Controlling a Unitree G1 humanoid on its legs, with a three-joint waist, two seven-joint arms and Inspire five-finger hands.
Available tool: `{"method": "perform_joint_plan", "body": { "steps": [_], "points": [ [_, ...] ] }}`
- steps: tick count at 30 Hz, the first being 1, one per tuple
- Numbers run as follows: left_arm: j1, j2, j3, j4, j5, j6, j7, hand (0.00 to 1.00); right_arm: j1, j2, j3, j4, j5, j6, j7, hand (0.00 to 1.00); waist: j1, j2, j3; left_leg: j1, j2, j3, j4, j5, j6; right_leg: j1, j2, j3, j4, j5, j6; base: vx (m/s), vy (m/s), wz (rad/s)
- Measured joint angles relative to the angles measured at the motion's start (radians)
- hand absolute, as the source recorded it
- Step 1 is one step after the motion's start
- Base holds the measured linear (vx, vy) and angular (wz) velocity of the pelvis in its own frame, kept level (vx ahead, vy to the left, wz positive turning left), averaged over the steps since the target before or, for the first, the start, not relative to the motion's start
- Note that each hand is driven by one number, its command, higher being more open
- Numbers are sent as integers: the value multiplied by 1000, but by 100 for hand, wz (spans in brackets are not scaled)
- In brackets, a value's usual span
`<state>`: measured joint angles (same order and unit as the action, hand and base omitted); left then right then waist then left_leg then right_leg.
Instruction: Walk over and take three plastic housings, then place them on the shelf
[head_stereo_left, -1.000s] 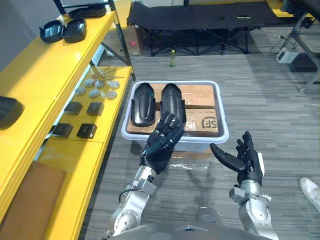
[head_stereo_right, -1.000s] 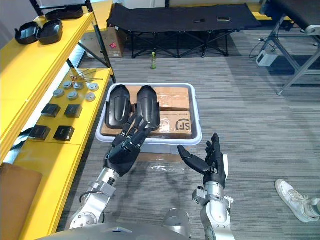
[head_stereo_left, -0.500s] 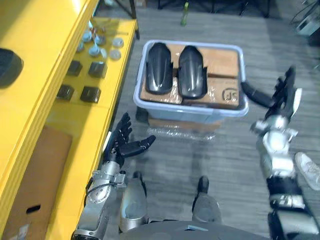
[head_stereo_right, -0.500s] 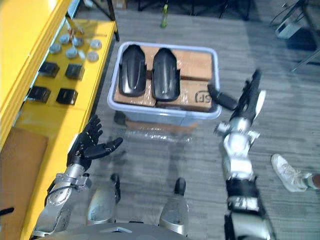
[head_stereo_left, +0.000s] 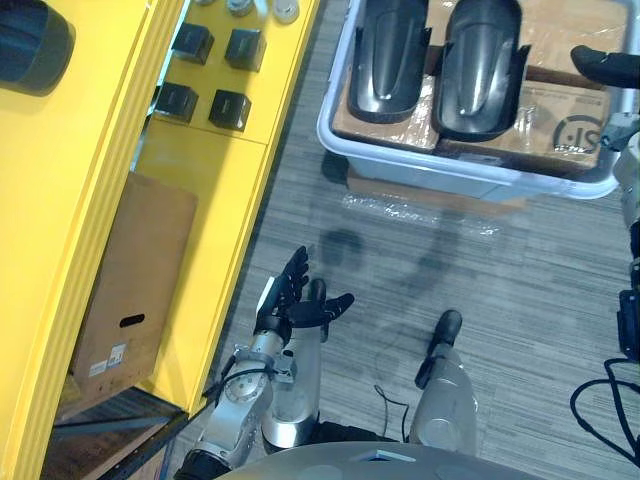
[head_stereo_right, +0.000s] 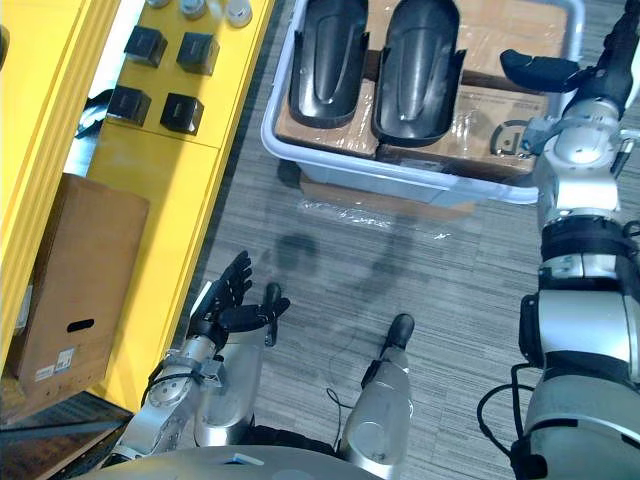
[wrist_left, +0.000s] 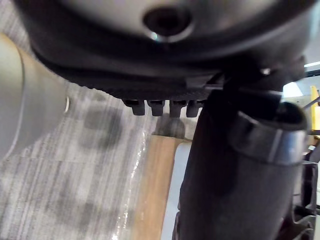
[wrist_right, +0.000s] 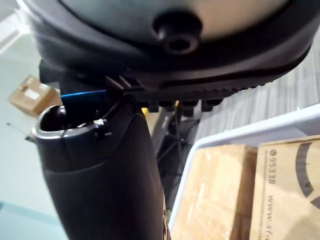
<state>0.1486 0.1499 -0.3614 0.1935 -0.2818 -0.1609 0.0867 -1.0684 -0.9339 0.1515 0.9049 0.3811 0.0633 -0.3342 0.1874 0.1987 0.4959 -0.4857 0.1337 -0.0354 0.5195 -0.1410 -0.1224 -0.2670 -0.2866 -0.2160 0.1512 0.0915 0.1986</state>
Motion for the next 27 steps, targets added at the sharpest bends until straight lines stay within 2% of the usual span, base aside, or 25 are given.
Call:
{"method": "perform_joint_plan", "body": {
  "steps": [7, 13, 15, 21, 27],
  "points": [
    [-8, -35, -70, 77, -29, -23, 30, 100, -18, -17, 37, 135, 28, 81, 8, 100, 19, 11, -2, -43, -21, 1, 4, 10, 8, -60, -28, -1, 43, -13, 4, -10, 2, 1],
    [-29, -57, -104, 115, -30, -52, 55, 100, -45, -49, 89, 149, 28, 82, 50, 100, 34, 22, -10, -71, -22, -15, 22, 12, 7, -86, -30, -9, 76, -27, 4, -26, -3, 5],
    [-30, -65, -110, 123, -29, -56, 63, 100, -53, -72, 99, 149, 28, 82, 62, 100, 43, 33, -18, -77, -23, -21, 21, 13, 5, -83, -30, -22, 77, -29, 2, -25, -6, 13],
    [-32, -74, -138, 141, -29, -76, 79, 100, -84, -94, 136, 148, 24, 37, 39, 100, 63, 61, -38, -91, -28, -40, 20, 17, 3, -99, -33, -33, 100, -45, 1, 12, -10, 6],
    [-31, -74, -137, 144, -30, -81, 73, 100, -108, -95, 134, 86, 16, -31, -76, 100, 60, 61, -38, -89, -28, -45, 22, 16, 1, -97, -34, -43, 117, -58, -2, 16, -8, 5]
  ]
}}
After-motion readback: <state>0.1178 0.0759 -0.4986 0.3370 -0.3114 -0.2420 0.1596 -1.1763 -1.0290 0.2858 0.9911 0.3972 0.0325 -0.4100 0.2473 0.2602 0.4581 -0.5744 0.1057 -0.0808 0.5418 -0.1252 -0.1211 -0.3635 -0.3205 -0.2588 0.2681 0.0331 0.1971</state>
